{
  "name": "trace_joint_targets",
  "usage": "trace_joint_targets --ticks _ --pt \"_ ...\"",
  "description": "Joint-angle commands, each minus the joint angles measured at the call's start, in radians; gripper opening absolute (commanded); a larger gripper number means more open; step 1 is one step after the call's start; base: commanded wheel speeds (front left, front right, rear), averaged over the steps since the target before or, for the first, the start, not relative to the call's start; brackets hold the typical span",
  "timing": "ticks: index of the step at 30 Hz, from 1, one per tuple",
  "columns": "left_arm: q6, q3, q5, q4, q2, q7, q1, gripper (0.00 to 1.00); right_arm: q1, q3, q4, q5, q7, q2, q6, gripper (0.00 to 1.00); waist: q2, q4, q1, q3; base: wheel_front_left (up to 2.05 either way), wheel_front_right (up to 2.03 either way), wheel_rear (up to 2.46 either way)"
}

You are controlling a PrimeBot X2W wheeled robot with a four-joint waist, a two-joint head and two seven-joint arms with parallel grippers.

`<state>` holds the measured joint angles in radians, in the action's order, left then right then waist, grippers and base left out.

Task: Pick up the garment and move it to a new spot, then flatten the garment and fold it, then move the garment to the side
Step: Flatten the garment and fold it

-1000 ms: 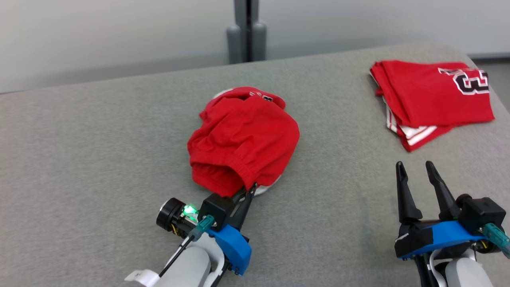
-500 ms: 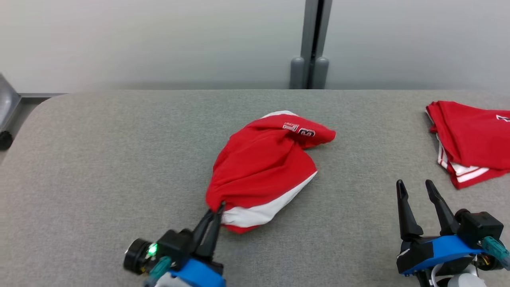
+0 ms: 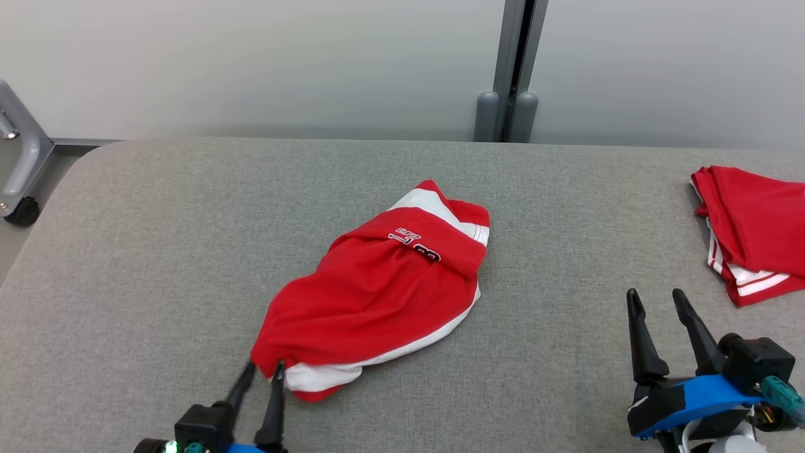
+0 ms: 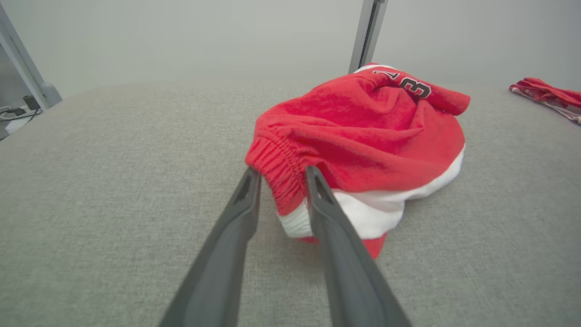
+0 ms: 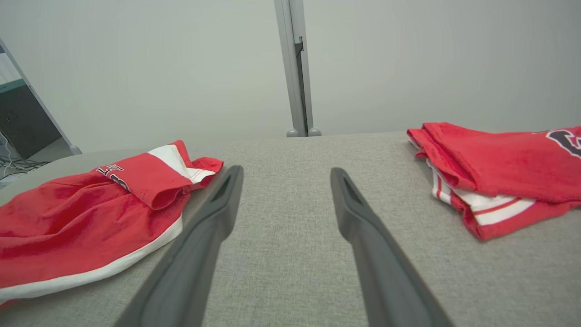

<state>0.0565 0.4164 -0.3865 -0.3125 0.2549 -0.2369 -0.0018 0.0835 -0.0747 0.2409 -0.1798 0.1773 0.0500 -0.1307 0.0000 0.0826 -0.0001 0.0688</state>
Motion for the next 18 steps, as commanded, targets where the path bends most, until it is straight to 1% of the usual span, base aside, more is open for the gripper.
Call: trace_joint_targets --ticks 1,7,13,18 --pt "0.010 -0.010 0.007 0.010 0.000 -0.010 -0.015 1.00 -0.004 -0.004 0.001 0.000 -0.003 0.001 0.000 1.00 0.0000 0.000 0.0001 -0.002 0.00 0.00 0.00" --pt "0.040 -0.057 0.038 0.076 -0.006 -0.028 -0.026 1.00 -0.005 -0.014 0.002 0.005 -0.004 0.001 0.000 1.00 0.0000 0.003 0.0001 -0.008 0.00 0.00 0.00" --pt "0.079 -0.156 0.097 0.211 -0.030 -0.029 0.003 1.00 -0.004 -0.010 0.005 0.000 -0.003 0.001 0.000 1.00 0.0000 0.000 0.0001 -0.014 0.00 0.00 0.00" --pt "0.091 -0.242 0.145 0.256 -0.050 -0.029 0.023 1.00 0.001 -0.016 0.006 -0.001 0.000 0.001 0.000 1.00 0.0000 -0.011 0.0001 -0.014 0.00 0.00 0.00"
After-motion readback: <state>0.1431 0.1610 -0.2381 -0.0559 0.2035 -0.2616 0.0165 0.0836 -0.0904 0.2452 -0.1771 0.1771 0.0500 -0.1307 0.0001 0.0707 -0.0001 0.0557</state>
